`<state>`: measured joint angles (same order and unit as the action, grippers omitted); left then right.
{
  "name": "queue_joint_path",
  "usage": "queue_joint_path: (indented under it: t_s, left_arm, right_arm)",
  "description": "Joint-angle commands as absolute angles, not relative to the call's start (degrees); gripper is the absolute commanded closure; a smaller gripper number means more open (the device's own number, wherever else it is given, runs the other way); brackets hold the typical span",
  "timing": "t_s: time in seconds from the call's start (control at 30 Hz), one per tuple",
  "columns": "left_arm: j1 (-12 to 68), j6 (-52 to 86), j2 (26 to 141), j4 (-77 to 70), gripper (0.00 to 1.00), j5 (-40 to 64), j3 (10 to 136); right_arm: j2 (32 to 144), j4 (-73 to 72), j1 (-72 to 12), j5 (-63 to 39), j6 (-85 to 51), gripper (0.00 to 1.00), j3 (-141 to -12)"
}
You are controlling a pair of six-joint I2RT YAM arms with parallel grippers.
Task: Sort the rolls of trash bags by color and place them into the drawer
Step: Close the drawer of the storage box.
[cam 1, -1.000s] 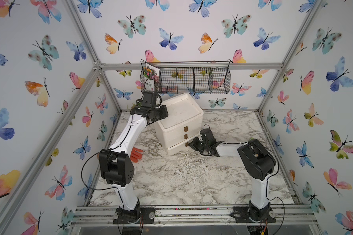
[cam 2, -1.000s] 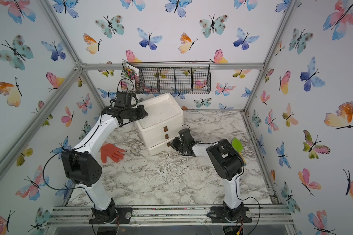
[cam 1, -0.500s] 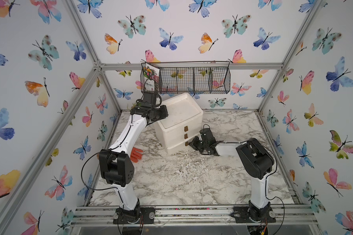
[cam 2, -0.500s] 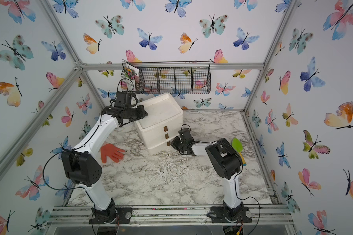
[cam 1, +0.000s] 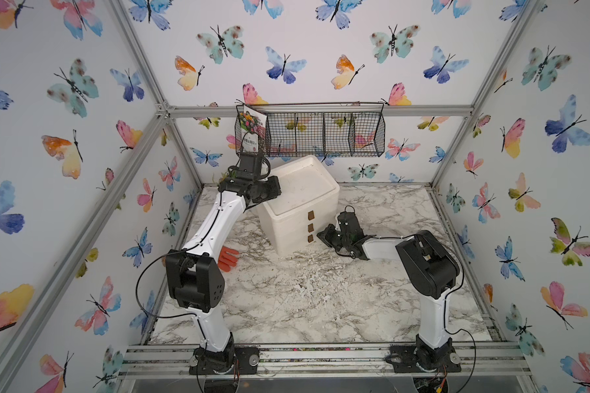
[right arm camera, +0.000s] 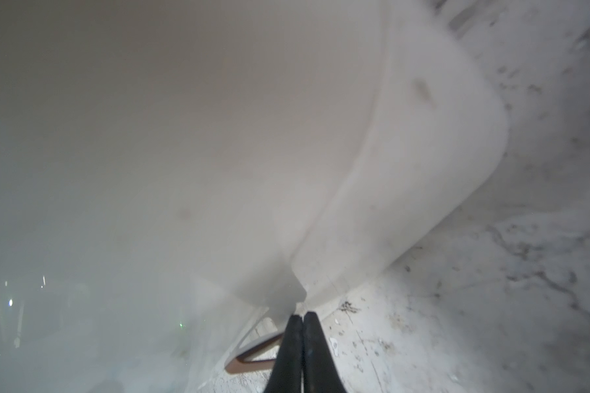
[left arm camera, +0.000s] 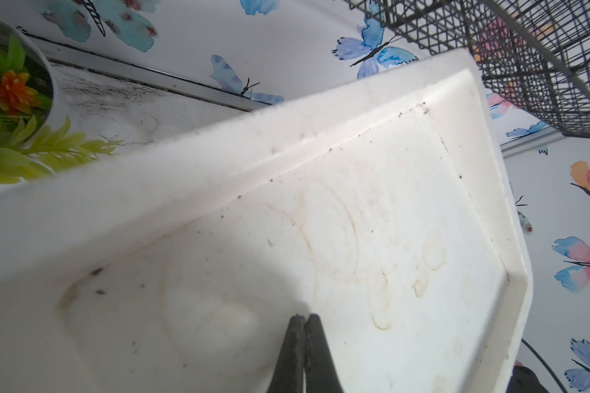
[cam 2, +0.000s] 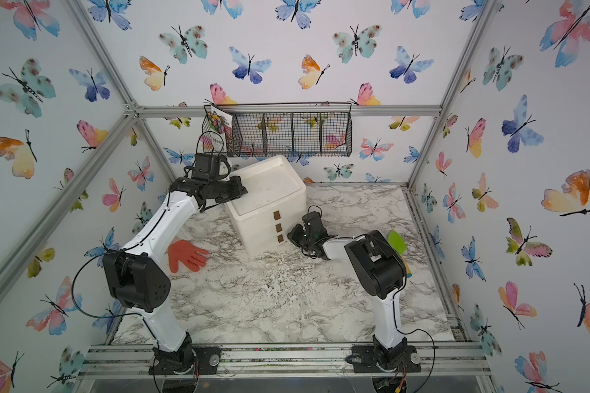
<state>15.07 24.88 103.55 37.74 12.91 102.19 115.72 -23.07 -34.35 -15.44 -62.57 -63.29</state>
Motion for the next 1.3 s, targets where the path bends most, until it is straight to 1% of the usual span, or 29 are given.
queue_joint_path:
  t_s: [0.0, 0.07, 0.1, 0.17, 0.2, 0.3, 0.33, 0.37, 0.43, 0.5, 0.57, 0.63, 0.67, 0.73, 0.8, 0.9, 0.97, 1.03, 1.07, 1.1, 1.13, 1.2, 1.27]
  left_arm:
    - [15.7, 25.4, 108.7, 54.0, 1.00, 9.8, 99.2]
    - [15.7, 25.7, 107.8, 53.6, 0.98, 8.6, 101.1]
    - [15.7, 25.9, 107.3, 53.2, 0.91, 8.0, 102.3]
    - [15.7, 26.7, 106.3, 52.1, 0.72, 6.8, 104.1]
    - [15.7, 27.2, 105.4, 50.9, 0.64, 6.6, 104.5]
    - [15.7, 28.8, 101.6, 45.5, 0.50, 6.3, 103.5]
    - [15.8, 29.2, 99.7, 43.4, 0.46, 5.8, 102.8]
    - [15.8, 29.8, 97.1, 41.2, 0.41, 4.7, 101.4]
    - [15.9, 30.1, 91.3, 35.0, 0.36, 2.6, 97.3]
    - [15.9, 29.8, 84.7, 27.9, 0.29, 0.5, 91.8]
    - [15.9, 29.1, 76.7, 18.8, 0.19, -2.8, 84.6]
    - [15.7, 28.2, 70.0, 11.7, 0.04, -5.2, 78.1]
    - [15.6, 27.0, 67.0, 9.1, 0.01, -6.3, 75.8]
    - [15.7, 23.4, 62.2, 4.9, 0.01, -8.8, 72.1]
    - [15.7, 19.8, 58.7, 1.1, 0.01, -10.2, 68.6]
    - [15.7, 14.0, 56.0, 0.7, 0.01, -11.7, 65.5]
    - [15.7, 13.7, 55.2, 2.0, 0.01, -15.0, 63.5]
    - [15.7, 15.4, 54.9, 4.3, 0.01, -20.5, 61.8]
    - [15.7, 15.0, 54.6, 4.9, 0.01, -22.1, 60.8]
    - [15.6, 13.9, 54.5, 5.3, 0.01, -22.6, 60.0]
    - [15.6, 12.6, 54.3, 5.8, 0.01, -23.0, 59.1]
    - [15.7, 12.6, 54.4, 6.6, 0.01, -25.3, 57.0]
    - [15.7, 11.6, 54.2, 6.7, 0.01, -24.9, 54.5]
  right_arm:
    - [112.8, -36.3, -35.0, -17.0, -58.2, 0.91, -63.7]
    - [109.8, -34.9, -35.0, -16.6, -56.9, 0.89, -61.6]
    - [108.1, -33.4, -35.0, -16.2, -56.0, 0.88, -60.5]
    - [104.3, -31.1, -35.0, -15.3, -53.7, 0.86, -58.2]
    - [102.4, -29.7, -35.0, -14.4, -52.5, 0.85, -57.2]
    - [97.3, -24.9, -35.1, -11.3, -48.5, 0.79, -55.2]
    - [95.6, -22.9, -35.0, -10.1, -46.7, 0.75, -54.9]
    - [94.0, -21.0, -35.1, -8.8, -45.1, 0.68, -54.7]
    - [90.7, -18.2, -35.0, -6.5, -41.8, 0.55, -54.2]
    - [87.3, -15.0, -35.0, -4.0, -38.4, 0.46, -54.1]
    - [83.7, -10.8, -35.0, -0.1, -34.6, 0.39, -54.2]
    - [80.1, -7.5, -35.0, 4.3, -31.4, 0.33, -54.3]
    - [78.4, -5.4, -35.0, 6.6, -29.6, 0.25, -54.5]
    - [74.9, -2.3, -35.0, 11.4, -26.5, 0.03, -54.7]
    - [71.6, -0.1, -35.0, 16.3, -23.2, 0.02, -54.2]
    - [67.5, 2.4, -35.0, 25.1, -20.4, 0.02, -53.4]
    - [65.7, 5.8, -35.0, 31.6, -18.9, 0.11, -53.7]
    - [64.4, 8.4, -35.0, 36.4, -16.9, 0.11, -53.7]
    - [63.6, 9.4, -35.0, 38.9, -16.1, 0.13, -53.5]
    - [63.0, 9.7, -35.0, 40.8, -15.7, 0.05, -53.2]
    - [62.2, 9.9, -35.0, 42.6, -15.5, 0.02, -52.6]
    - [61.0, 9.3, -35.0, 43.6, -13.5, 0.02, -50.8]
    - [59.9, 9.3, -35.0, 45.0, -13.3, 0.02, -48.9]
